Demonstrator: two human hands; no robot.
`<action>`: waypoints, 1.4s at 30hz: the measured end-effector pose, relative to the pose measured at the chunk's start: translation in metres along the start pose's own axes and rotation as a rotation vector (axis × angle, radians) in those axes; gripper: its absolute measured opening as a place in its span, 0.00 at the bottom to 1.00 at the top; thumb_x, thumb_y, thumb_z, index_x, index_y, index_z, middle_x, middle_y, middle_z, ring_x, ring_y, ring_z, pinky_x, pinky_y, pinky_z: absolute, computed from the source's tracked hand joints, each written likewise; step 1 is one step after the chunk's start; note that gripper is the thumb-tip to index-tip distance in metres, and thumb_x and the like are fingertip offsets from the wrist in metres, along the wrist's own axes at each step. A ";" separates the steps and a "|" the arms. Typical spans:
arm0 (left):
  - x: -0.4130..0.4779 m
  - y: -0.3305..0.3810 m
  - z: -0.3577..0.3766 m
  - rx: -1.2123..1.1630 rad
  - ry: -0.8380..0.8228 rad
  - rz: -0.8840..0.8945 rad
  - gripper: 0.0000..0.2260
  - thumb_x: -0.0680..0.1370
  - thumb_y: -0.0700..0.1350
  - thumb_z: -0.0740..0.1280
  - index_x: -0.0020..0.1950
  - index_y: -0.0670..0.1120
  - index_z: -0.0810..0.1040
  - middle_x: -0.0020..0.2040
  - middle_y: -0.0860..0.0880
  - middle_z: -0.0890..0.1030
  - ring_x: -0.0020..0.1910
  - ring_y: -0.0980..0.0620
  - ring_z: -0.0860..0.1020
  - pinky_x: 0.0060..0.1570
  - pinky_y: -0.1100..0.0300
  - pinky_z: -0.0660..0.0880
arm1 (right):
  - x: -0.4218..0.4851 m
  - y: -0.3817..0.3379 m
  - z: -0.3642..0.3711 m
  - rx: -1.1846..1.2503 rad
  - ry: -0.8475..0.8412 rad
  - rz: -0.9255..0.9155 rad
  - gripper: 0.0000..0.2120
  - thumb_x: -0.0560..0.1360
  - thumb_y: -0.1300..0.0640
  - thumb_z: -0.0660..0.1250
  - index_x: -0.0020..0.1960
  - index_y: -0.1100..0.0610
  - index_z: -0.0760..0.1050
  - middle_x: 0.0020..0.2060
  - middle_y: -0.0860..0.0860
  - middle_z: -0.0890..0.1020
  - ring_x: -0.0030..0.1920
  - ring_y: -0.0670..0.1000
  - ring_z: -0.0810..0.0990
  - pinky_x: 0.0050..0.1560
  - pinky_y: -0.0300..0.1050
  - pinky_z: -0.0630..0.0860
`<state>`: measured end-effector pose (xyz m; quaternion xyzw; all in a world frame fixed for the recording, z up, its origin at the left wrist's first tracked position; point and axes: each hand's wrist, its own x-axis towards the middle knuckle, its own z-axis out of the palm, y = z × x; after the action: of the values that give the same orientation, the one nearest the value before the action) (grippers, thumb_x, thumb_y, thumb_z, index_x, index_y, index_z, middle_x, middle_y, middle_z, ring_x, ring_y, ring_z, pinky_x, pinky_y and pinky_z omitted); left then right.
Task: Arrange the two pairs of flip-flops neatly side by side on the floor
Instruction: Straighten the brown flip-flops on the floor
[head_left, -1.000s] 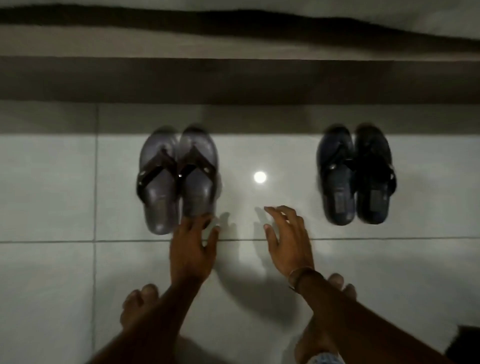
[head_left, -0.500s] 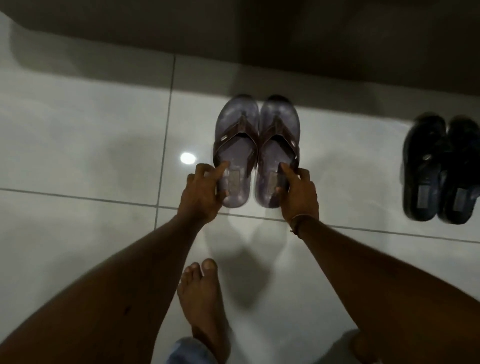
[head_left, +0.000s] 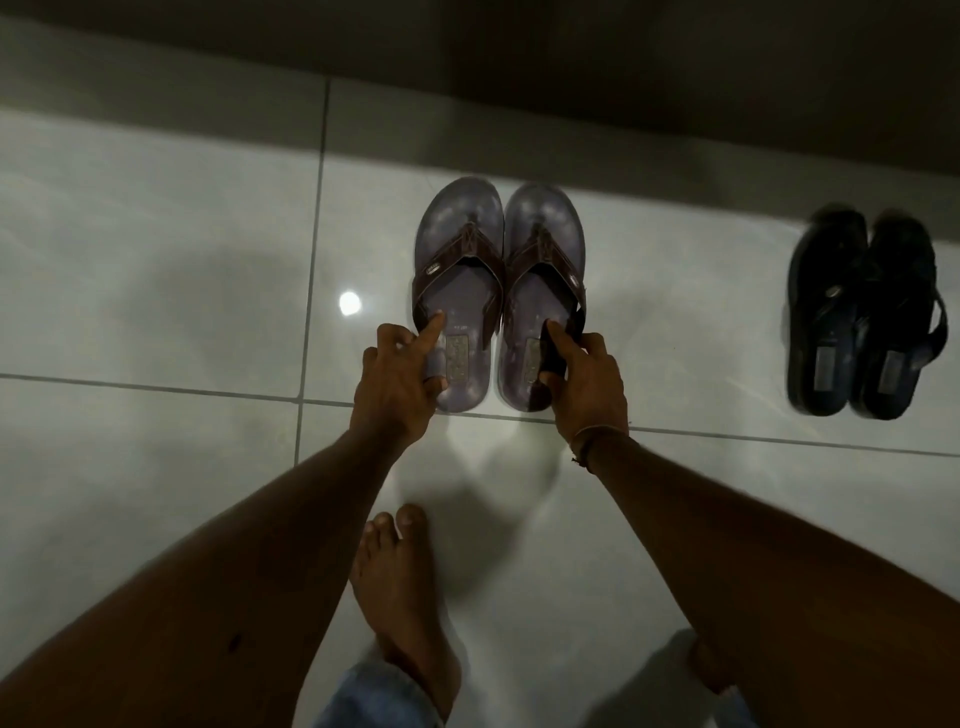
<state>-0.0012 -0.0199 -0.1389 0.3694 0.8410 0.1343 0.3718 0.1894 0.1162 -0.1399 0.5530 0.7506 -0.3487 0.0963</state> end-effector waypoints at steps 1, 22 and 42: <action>0.000 0.000 0.000 -0.001 -0.002 0.000 0.35 0.80 0.52 0.71 0.83 0.57 0.58 0.73 0.41 0.65 0.66 0.38 0.70 0.59 0.48 0.76 | -0.001 0.001 0.001 0.004 0.002 0.004 0.27 0.83 0.54 0.64 0.80 0.44 0.62 0.71 0.54 0.70 0.68 0.60 0.73 0.71 0.58 0.73; -0.044 0.054 0.001 0.092 0.248 0.007 0.20 0.79 0.59 0.64 0.68 0.51 0.74 0.61 0.42 0.71 0.56 0.40 0.74 0.47 0.48 0.78 | -0.054 0.073 -0.056 0.062 0.235 0.024 0.24 0.84 0.45 0.58 0.80 0.41 0.61 0.77 0.52 0.66 0.72 0.56 0.70 0.67 0.51 0.72; 0.028 0.386 0.246 0.050 -0.122 0.243 0.31 0.80 0.60 0.66 0.81 0.58 0.61 0.72 0.44 0.68 0.66 0.41 0.70 0.58 0.42 0.76 | 0.040 0.390 -0.273 0.038 0.133 0.100 0.25 0.83 0.57 0.64 0.79 0.50 0.66 0.72 0.59 0.70 0.67 0.61 0.75 0.67 0.46 0.70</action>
<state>0.3655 0.2548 -0.1293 0.4853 0.7690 0.1345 0.3938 0.5902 0.3751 -0.1218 0.6133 0.7200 -0.3204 0.0530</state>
